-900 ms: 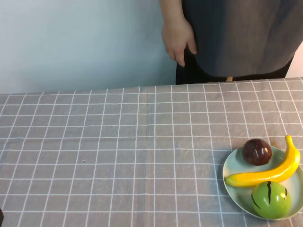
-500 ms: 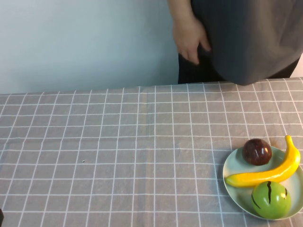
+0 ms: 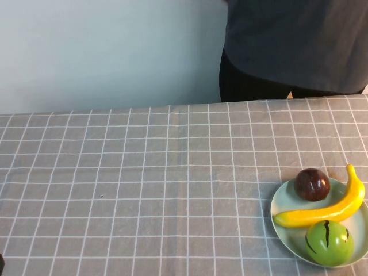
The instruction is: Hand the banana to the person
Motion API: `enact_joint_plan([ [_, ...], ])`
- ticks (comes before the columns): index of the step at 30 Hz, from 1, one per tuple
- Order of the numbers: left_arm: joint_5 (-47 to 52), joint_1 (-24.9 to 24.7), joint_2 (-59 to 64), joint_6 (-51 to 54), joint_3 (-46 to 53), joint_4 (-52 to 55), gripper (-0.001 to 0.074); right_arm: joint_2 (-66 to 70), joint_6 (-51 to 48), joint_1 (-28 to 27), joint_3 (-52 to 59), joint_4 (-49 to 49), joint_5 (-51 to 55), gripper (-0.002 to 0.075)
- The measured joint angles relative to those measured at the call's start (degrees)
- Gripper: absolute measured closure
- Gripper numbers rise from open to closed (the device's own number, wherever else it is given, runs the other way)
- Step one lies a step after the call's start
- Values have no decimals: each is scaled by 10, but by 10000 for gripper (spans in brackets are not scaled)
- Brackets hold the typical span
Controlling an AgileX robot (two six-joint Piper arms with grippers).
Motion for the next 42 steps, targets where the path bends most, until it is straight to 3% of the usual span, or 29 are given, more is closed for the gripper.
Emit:
enact_joint_plan([
  [6, 0, 0, 0, 0, 0, 0, 739, 0, 26, 0, 1, 39, -49, 734],
  [13, 0, 0, 0, 0, 0, 0, 739, 0, 50, 0, 2, 196, -137, 734],
  [21, 0, 0, 0, 0, 0, 0, 739, 0, 58, 0, 2, 321, -143, 734],
  [27, 1, 0, 0, 0, 0, 0, 739, 80, 38, 0, -124, 347, 46, 734],
  [35, 1, 0, 0, 0, 0, 0, 739, 361, -106, 0, -387, 281, 350, 734],
  [39, 1, 0, 0, 0, 0, 0, 739, 476, -154, 6, -469, 253, 414, 734],
  [42, 1, 0, 0, 0, 0, 0, 739, 550, -177, 44, -506, 244, 421, 734],
])
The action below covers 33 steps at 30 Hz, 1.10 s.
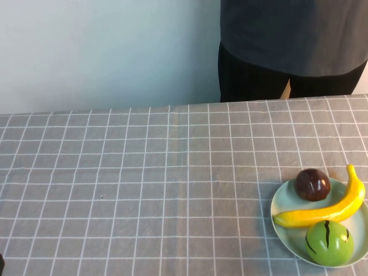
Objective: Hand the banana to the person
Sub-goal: Pick up the banana
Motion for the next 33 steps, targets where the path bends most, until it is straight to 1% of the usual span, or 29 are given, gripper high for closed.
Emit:
enact_joint_plan([
  [4, 0, 0, 0, 0, 0, 0, 740, 98, -14, 97, -42, -27, 0, 733],
  [8, 0, 0, 0, 0, 0, 0, 739, 187, -20, 193, -71, -93, -1, 726],
  [10, 0, 0, 0, 0, 0, 0, 740, 218, -34, 226, -78, -128, -1, 700],
  [12, 0, 0, 0, 0, 0, 0, 739, 243, -59, 243, -80, -159, -4, 651],
  [14, 0, 0, 0, 0, 0, 0, 739, 258, -96, 238, -80, -179, -15, 589],
  [16, 0, 0, 0, 0, 0, 0, 739, 265, -152, 221, -80, -190, -34, 517],
  [20, 0, 0, 0, 0, 0, 0, 739, 268, -322, 176, -66, -198, -74, 358],
  [22, 0, 0, 0, 0, 0, 0, 739, 270, -388, 157, -51, -194, -99, 309],
  [24, 0, 0, 0, 0, 0, 0, 740, 276, -459, 144, -31, -184, -127, 275],
  [28, 0, 0, 0, 0, 0, 0, 739, 308, -577, 123, 2, -177, -174, 251],
  [33, 0, 0, 0, 0, 0, 0, 739, 352, -631, 109, 6, -198, -237, 248],
])
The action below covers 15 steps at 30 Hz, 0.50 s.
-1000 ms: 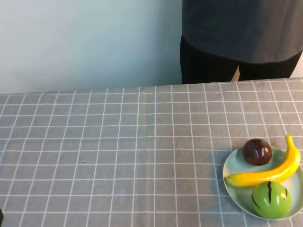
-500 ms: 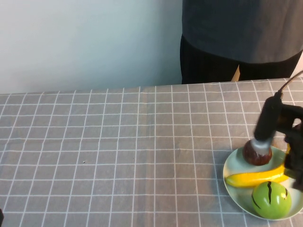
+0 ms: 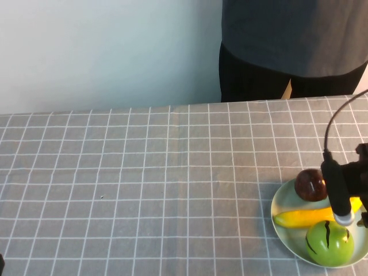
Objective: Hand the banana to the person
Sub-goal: Pick up the banana
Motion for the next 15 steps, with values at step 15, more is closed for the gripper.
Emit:
enact_joint_plan([
  [15, 0, 0, 0, 0, 0, 0, 740, 110, -117, -13, 0, -11, -102, 246],
])
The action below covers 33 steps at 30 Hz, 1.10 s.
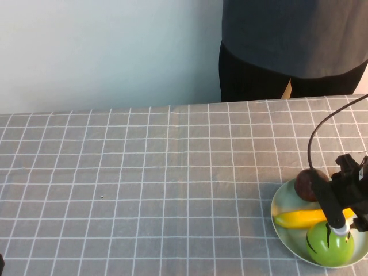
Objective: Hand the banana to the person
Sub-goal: Pick up the banana
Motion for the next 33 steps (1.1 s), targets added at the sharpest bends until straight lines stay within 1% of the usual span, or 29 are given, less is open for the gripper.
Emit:
enact_joint_plan([
  [5, 0, 0, 0, 0, 0, 0, 739, 24, -1, -6, 0, 3, -41, 246],
  [13, 0, 0, 0, 0, 0, 0, 739, 53, -5, -7, 0, 5, -52, 249],
  [16, 0, 0, 0, 0, 0, 0, 740, 57, -9, -7, 0, 6, -53, 289],
  [20, 0, 0, 0, 0, 0, 0, 739, 57, -9, -8, 0, 7, -50, 425],
  [21, 0, 0, 0, 0, 0, 0, 740, 57, -10, -8, 0, 8, -48, 447],
  [26, 0, 0, 0, 0, 0, 0, 739, 32, -12, -8, 0, 10, -16, 448],
  [33, 0, 0, 0, 0, 0, 0, 740, -65, -15, -3, 0, 14, 43, 448],
])
